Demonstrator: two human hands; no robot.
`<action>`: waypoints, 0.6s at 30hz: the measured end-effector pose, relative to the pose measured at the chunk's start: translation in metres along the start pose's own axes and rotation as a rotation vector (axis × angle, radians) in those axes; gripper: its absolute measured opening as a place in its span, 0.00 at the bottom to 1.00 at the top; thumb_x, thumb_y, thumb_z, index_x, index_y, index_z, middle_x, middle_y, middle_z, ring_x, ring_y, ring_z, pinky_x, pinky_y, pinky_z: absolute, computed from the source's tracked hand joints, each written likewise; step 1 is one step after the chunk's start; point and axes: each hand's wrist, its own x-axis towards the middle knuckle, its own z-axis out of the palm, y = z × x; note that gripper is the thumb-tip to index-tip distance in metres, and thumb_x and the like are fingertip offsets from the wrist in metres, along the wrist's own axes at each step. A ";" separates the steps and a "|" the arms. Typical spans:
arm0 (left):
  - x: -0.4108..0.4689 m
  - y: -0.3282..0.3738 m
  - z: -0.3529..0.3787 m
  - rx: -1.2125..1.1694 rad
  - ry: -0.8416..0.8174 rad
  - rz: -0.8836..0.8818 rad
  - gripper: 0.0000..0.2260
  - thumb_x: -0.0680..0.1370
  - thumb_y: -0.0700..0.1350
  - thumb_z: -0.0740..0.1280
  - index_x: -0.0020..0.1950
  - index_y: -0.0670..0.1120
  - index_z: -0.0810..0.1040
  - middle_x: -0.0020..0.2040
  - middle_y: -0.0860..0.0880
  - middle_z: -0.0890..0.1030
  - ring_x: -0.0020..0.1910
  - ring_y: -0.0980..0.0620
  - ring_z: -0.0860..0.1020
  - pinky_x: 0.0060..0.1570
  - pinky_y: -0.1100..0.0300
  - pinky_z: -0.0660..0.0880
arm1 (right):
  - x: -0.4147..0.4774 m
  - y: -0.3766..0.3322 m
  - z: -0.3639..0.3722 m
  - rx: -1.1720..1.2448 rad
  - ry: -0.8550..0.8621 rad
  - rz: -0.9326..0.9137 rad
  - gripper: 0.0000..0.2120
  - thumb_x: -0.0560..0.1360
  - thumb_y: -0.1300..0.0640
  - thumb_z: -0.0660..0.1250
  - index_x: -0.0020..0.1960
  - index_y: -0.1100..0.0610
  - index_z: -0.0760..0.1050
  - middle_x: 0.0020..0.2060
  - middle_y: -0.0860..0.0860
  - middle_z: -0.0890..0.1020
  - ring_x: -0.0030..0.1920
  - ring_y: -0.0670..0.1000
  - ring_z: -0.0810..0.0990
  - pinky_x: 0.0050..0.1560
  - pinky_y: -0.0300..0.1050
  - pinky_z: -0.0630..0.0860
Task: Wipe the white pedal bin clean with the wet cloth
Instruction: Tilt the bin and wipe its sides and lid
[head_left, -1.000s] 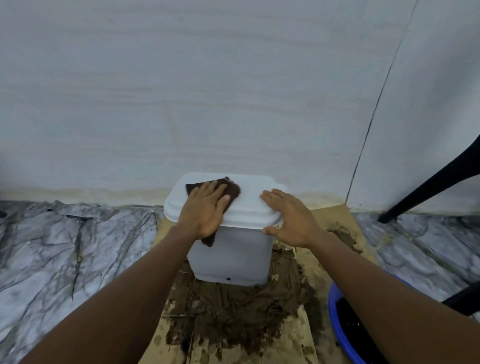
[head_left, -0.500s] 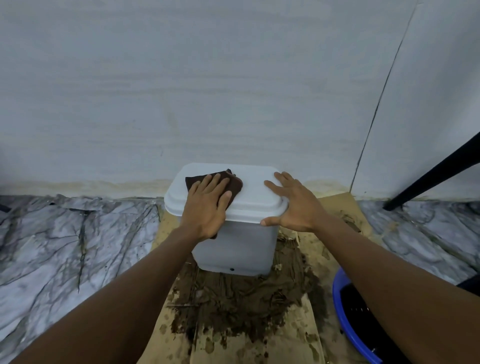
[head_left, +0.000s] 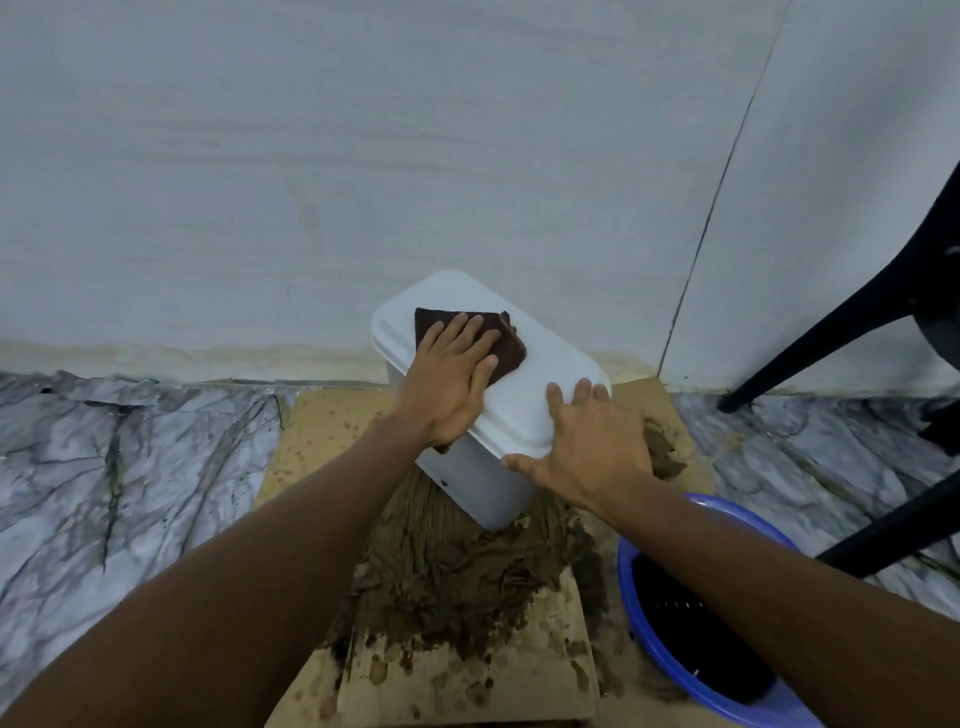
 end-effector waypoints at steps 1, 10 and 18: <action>0.006 0.002 0.003 -0.011 -0.007 -0.036 0.26 0.84 0.54 0.44 0.80 0.48 0.62 0.81 0.47 0.59 0.81 0.49 0.51 0.78 0.53 0.40 | 0.004 -0.002 0.000 0.006 0.022 0.000 0.49 0.71 0.23 0.54 0.79 0.55 0.52 0.76 0.61 0.61 0.74 0.61 0.63 0.65 0.56 0.70; 0.024 -0.014 0.020 -0.141 -0.003 -0.141 0.22 0.86 0.51 0.49 0.79 0.47 0.62 0.81 0.47 0.59 0.81 0.50 0.50 0.77 0.53 0.39 | 0.042 0.005 0.016 0.030 0.161 -0.166 0.42 0.73 0.28 0.57 0.79 0.52 0.56 0.77 0.58 0.63 0.76 0.61 0.61 0.66 0.57 0.69; 0.033 -0.012 0.028 -0.163 0.051 -0.116 0.23 0.85 0.53 0.49 0.78 0.47 0.66 0.79 0.47 0.63 0.80 0.50 0.53 0.78 0.53 0.40 | 0.053 0.028 0.039 0.277 0.217 -0.277 0.40 0.72 0.30 0.59 0.75 0.55 0.67 0.73 0.61 0.69 0.76 0.60 0.64 0.74 0.61 0.61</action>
